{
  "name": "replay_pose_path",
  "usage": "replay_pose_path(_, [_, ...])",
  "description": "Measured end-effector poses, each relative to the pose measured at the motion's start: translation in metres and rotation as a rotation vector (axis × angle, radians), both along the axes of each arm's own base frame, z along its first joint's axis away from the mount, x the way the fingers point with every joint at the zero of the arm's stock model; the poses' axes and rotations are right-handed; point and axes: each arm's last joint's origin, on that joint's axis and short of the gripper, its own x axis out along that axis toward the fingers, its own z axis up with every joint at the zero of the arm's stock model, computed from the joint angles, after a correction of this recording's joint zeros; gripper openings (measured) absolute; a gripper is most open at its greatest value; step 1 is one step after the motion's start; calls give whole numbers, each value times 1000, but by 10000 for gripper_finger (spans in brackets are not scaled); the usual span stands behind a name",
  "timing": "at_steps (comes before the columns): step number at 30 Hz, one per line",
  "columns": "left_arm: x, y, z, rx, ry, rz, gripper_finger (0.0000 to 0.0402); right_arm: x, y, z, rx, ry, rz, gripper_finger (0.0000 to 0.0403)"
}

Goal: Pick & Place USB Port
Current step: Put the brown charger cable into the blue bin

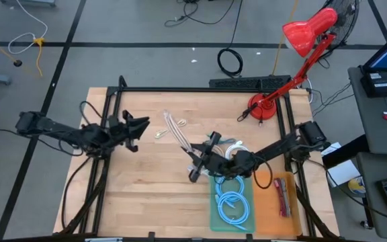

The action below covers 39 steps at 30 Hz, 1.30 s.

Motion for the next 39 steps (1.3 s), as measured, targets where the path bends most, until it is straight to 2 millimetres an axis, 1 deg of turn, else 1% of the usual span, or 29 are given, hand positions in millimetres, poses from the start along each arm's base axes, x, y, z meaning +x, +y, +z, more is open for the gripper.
replay_pose_path(4, [22, 0, 7, -32, 80, -6, 93, 7, -10, -10, -26, 47, -78, 39])
replay_pose_path(7, [41, 0, 5, -45, 154, -43, 104, 11, -15, -18, -43, 95, -157, 39])
replay_pose_path(11, [57, 4, 2, -90, 181, -40, 144, 15, -18, -26, -76, 152, -247, 39])
replay_pose_path(13, [62, 8, -1, -129, 179, -42, 170, 16, -18, -28, -99, 167, -256, 39])
replay_pose_path(19, [71, 18, 6, -177, 96, -172, 242, 18, -17, -24, -106, 167, -255, 39])
replay_pose_path(23, [72, 18, 9, -180, 52, -247, 267, 18, -17, -25, -106, 169, -256, 39])
replay_pose_path(30, [71, 20, 10, -182, 35, -215, 273, 20, -20, -26, -78, 152, -215, 39])
replay_pose_path(35, [71, 26, 10, -197, 26, -174, 273, 22, -25, -27, -58, 149, -189, 39])
replay_pose_path(39, [75, 31, 13, -209, 42, -157, 273, 23, -27, -28, -48, 156, -191, 39])
